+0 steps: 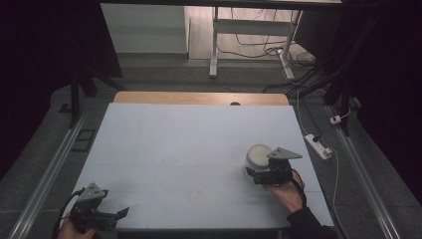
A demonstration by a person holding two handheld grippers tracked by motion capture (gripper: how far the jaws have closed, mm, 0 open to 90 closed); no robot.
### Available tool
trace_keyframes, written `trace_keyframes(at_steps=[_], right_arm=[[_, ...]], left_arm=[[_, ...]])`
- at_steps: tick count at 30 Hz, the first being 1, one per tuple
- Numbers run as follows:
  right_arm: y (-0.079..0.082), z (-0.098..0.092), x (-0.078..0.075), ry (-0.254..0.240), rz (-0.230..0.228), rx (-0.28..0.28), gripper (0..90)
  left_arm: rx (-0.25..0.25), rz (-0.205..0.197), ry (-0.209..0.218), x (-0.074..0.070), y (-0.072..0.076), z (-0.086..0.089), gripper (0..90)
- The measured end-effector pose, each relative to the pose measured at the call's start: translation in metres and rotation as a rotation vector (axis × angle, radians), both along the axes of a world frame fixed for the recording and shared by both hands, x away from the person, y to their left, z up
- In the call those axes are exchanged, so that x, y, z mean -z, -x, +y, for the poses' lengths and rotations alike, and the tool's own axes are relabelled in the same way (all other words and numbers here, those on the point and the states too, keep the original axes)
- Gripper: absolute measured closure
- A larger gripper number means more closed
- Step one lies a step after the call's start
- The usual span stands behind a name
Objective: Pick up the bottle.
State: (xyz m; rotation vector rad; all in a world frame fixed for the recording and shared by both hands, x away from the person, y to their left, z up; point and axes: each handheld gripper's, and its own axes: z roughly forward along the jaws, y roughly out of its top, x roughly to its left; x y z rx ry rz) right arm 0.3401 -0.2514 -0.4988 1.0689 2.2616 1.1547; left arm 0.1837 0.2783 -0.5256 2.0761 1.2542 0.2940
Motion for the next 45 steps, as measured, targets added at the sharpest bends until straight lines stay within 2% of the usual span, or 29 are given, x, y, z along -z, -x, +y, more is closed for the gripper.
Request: trace_keyframes(at_steps=[13, 26, 45], right_arm=[[0.011, 0.015, -0.014, -0.036, -0.028, -0.056, 6.3], [0.016, 0.039, -0.022, -0.068, -0.039, -0.130, 6.3], [0.018, 0.081, -0.022, -0.044, -0.044, -0.243, 6.4]], left_arm=[[0.000, 0.001, 0.011, 0.000, 0.000, 0.001, 1.3], [-0.004, 0.002, 0.015, 0.000, 0.000, 0.001, 1.3], [-0.002, 0.006, 0.019, 0.000, 0.000, 0.002, 1.3]])
